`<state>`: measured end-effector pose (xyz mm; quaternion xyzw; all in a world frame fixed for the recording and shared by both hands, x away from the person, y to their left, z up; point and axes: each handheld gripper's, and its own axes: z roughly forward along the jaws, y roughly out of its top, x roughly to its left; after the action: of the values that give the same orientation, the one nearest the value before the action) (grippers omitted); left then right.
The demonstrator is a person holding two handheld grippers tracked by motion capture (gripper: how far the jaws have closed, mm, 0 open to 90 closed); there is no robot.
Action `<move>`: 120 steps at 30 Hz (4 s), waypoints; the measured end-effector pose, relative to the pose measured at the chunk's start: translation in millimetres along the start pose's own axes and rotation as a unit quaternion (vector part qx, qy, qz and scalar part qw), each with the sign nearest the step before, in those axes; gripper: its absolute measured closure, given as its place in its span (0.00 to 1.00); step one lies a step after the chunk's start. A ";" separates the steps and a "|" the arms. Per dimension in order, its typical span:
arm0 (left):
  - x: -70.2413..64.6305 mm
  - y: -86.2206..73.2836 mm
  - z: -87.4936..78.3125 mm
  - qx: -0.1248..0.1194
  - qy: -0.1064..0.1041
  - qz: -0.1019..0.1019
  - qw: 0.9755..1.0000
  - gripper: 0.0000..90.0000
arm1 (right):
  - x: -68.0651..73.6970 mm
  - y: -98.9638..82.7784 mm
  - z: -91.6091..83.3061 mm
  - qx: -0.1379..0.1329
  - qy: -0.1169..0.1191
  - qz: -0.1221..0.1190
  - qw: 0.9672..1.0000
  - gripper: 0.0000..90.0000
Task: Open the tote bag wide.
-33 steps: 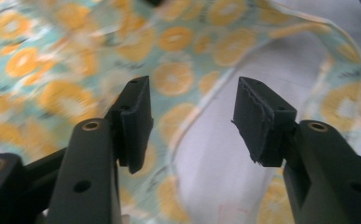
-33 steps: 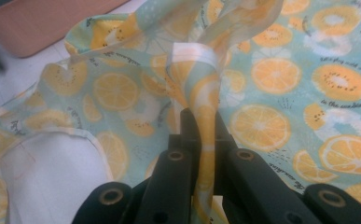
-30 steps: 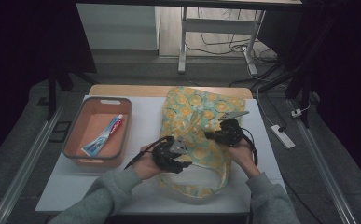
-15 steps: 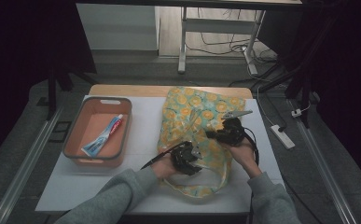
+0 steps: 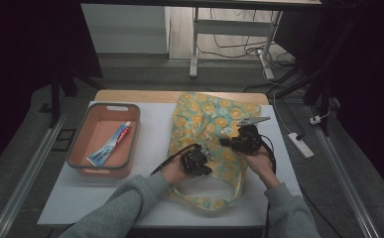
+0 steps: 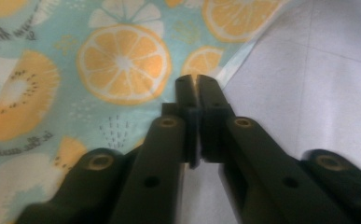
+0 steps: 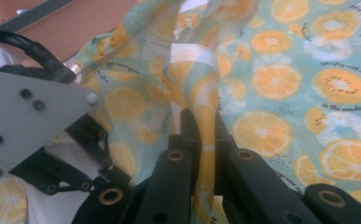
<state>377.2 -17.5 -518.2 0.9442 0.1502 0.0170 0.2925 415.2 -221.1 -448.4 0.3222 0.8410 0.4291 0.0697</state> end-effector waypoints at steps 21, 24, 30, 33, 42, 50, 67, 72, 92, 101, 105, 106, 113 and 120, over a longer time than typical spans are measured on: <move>-47.4 -42.8 -58.1 -0.026 -0.071 0.037 0.996 0.99 | -31.5 -3.5 -11.1 -0.011 -0.089 0.014 0.996 1.00; -49.9 -46.0 -61.8 -0.025 -0.070 0.041 0.996 0.99 | -43.7 -10.7 -3.1 0.011 -0.104 0.025 0.994 1.00; -45.0 -53.1 -59.9 -0.020 -0.085 0.030 0.996 0.99 | -65.6 -32.3 -3.4 0.038 -0.103 0.066 0.992 0.99; -45.8 -51.6 -60.1 -0.026 -0.083 0.031 0.996 0.99 | -66.1 -37.1 -0.8 0.047 -0.092 0.068 0.992 0.99; -44.9 -33.4 -79.1 -0.097 0.037 -0.002 0.995 0.48 | -45.1 -26.5 -3.1 0.037 -0.070 0.035 0.996 0.99; -12.1 -18.2 -59.6 -0.043 0.099 -0.047 0.993 0.61 | -49.9 -31.3 -7.2 0.033 -0.066 0.047 0.996 0.99; 51.5 -23.1 -75.6 -0.107 0.122 -0.167 0.972 0.99 | -41.7 -41.7 -7.3 0.054 -0.077 0.003 0.996 0.98; 57.7 -27.7 -72.6 -0.108 0.117 -0.172 0.972 0.99 | -42.2 -46.5 -10.2 0.060 -0.082 -0.002 0.995 0.76; 69.5 -36.3 -64.0 -0.093 0.112 -0.182 0.973 0.98 | 65.5 -32.0 47.1 0.159 0.040 -0.177 0.970 0.53; 73.2 -39.4 -62.8 -0.092 0.107 -0.187 0.972 0.98 | 68.2 -40.1 62.5 0.196 0.024 -0.217 0.956 0.77; 74.1 -40.8 -64.0 -0.093 0.104 -0.189 0.972 0.98 | 68.1 -39.5 63.4 0.198 0.035 -0.212 0.956 0.95; 74.0 -41.0 -64.3 -0.093 0.102 -0.189 0.972 0.97 | 68.4 -38.8 63.5 0.199 0.036 -0.213 0.956 0.96; 69.0 -40.8 -73.2 -0.111 0.095 -0.185 0.972 0.84 | 59.5 -9.4 44.3 0.109 -0.004 -0.203 0.973 0.98; 47.2 -47.2 -105.3 -0.146 0.107 -0.167 0.969 0.44 | 20.1 22.6 37.6 0.021 -0.055 -0.150 0.987 0.99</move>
<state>396.7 91.0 -459.9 0.8454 0.3318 0.0905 0.4086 425.2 -174.0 -451.3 0.2170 0.8834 0.3779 0.1724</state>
